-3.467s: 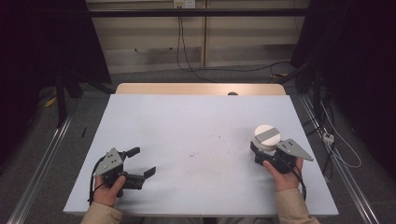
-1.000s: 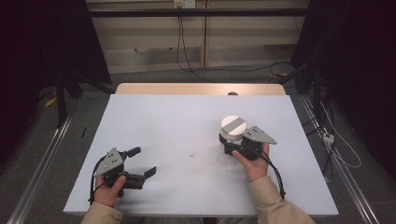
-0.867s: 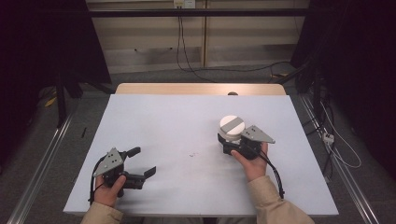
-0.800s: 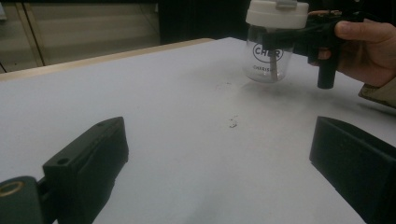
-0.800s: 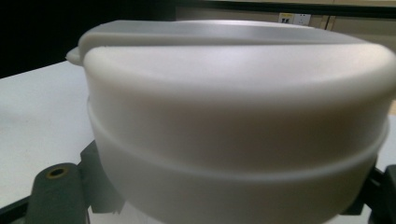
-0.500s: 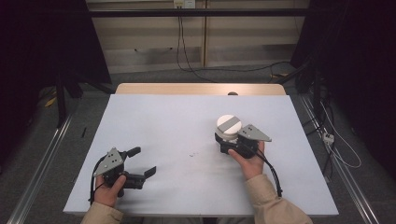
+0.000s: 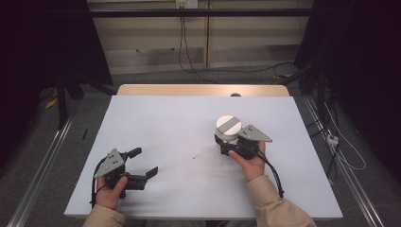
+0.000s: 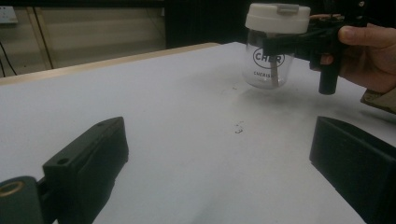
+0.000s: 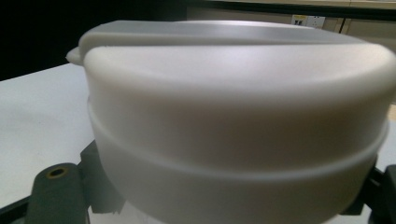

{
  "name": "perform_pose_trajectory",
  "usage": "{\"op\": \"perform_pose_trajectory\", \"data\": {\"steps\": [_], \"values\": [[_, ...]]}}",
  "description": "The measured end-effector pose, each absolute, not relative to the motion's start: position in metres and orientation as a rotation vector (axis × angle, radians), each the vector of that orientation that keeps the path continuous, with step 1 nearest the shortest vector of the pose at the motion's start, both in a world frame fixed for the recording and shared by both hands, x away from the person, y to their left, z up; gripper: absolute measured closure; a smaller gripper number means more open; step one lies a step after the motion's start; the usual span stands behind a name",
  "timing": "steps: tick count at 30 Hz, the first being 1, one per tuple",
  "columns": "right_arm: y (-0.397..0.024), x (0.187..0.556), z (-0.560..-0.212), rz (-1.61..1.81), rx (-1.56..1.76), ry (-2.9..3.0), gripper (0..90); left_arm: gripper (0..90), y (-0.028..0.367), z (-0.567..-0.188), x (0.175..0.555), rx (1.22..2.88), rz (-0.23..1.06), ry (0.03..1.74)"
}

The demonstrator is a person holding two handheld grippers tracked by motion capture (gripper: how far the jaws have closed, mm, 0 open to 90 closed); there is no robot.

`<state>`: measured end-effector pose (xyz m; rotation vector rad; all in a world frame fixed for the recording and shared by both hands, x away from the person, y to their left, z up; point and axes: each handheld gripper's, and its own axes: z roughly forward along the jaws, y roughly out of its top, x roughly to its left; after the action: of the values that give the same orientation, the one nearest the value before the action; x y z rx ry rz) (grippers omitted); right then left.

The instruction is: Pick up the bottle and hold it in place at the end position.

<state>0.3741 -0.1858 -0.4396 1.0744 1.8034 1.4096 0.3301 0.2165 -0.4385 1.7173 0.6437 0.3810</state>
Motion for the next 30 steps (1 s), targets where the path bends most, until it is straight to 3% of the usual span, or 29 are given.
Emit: {"op": "perform_pose_trajectory", "data": {"steps": [30], "values": [[-0.172,0.388,-0.441,1.419,1.063,1.827,18.4,4.0,0.22,-0.439,0.328,1.71,0.377,0.648]]}}
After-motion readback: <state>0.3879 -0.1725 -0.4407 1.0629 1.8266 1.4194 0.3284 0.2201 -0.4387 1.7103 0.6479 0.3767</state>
